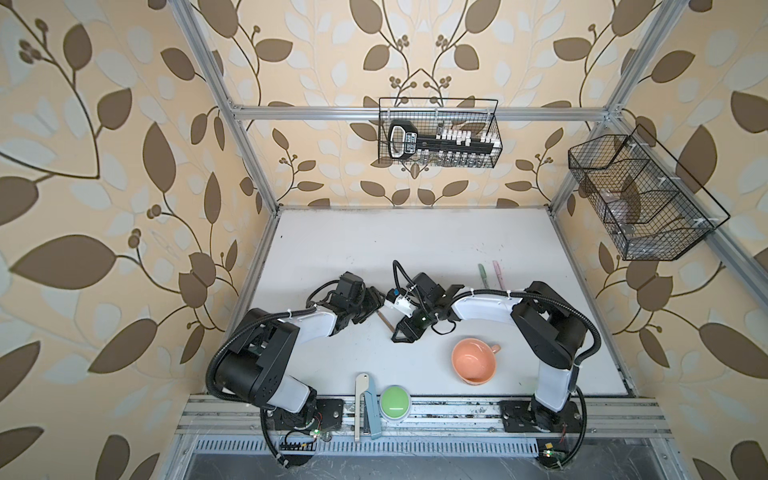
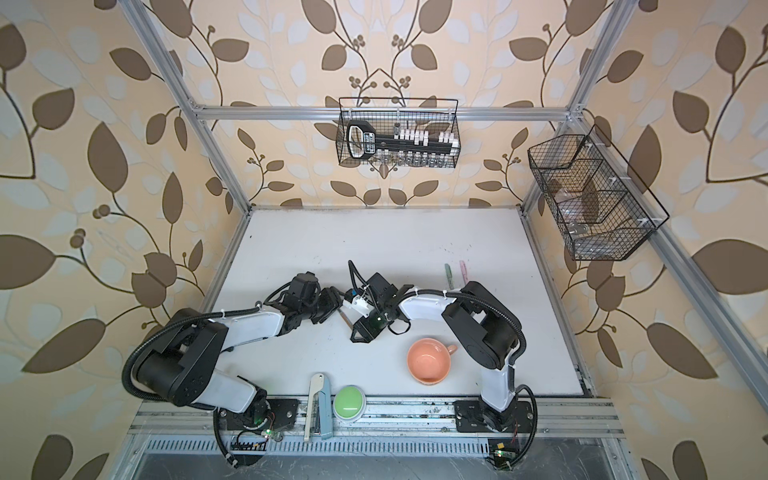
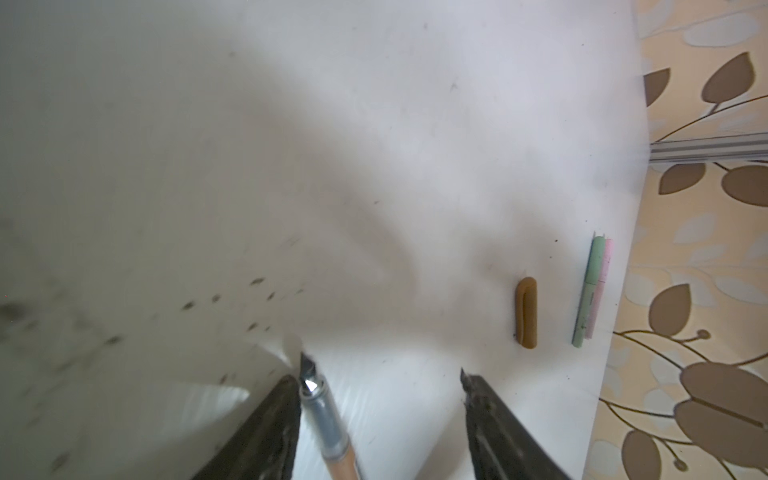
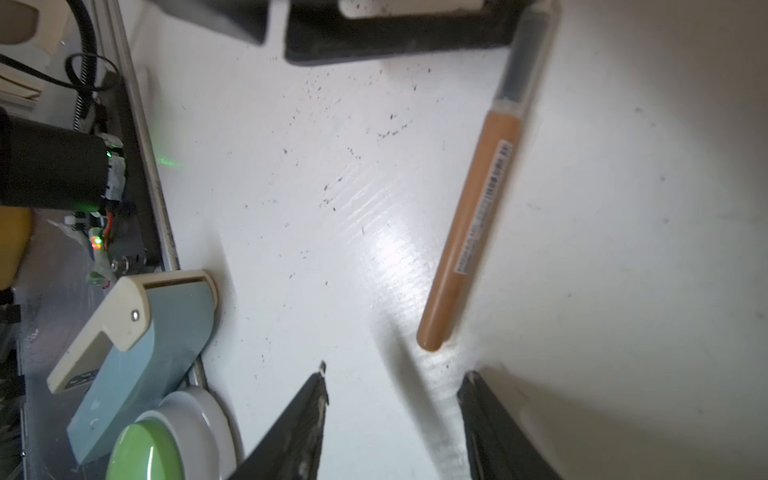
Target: Insert the pens into the pen caps
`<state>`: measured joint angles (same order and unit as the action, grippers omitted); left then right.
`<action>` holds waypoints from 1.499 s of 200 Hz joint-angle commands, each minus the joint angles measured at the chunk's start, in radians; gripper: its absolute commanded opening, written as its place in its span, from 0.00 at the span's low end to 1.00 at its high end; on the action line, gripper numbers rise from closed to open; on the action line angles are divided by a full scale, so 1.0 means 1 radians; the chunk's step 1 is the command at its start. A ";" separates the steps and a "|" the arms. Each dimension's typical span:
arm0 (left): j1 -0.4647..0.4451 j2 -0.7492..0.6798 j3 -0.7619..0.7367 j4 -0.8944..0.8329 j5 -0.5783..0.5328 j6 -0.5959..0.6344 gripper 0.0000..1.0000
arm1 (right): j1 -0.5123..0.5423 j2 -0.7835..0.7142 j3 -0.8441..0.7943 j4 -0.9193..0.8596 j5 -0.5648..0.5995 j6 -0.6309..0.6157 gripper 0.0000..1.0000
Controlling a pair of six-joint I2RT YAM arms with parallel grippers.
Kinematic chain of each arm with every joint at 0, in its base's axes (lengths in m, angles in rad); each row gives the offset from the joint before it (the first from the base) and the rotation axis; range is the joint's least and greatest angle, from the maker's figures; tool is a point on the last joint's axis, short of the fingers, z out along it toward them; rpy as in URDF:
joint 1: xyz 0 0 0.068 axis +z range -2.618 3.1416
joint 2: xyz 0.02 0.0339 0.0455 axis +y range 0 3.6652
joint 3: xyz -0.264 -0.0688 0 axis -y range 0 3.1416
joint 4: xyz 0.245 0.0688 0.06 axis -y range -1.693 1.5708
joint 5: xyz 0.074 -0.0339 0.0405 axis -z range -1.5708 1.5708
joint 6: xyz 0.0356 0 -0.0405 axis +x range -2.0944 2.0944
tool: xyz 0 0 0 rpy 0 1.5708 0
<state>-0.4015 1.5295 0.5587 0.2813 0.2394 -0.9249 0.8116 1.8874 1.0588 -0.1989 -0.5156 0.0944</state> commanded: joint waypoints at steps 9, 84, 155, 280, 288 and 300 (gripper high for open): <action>-0.047 0.072 0.060 -0.045 0.018 0.082 0.62 | 0.030 -0.034 -0.063 0.132 -0.067 0.078 0.54; -0.173 0.080 0.297 -0.549 -0.187 0.193 0.63 | -0.151 -0.388 -0.239 0.089 0.052 0.156 0.54; -0.263 0.288 0.486 -0.656 -0.191 0.125 0.60 | -0.325 -0.582 -0.297 0.006 0.060 0.167 0.56; -0.380 0.384 0.644 -0.792 -0.233 0.431 0.29 | -0.433 -0.672 -0.376 0.057 -0.002 0.208 0.56; -0.385 0.379 0.637 -0.779 -0.225 0.442 0.29 | -0.435 -0.679 -0.376 0.054 0.002 0.209 0.55; -0.387 0.368 0.626 -0.761 -0.206 0.456 0.30 | -0.439 -0.690 -0.381 0.048 0.007 0.211 0.56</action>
<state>-0.7799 1.8889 1.1976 -0.4446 -0.0044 -0.5495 0.3824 1.2331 0.6834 -0.1452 -0.4976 0.2962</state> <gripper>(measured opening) 0.292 0.556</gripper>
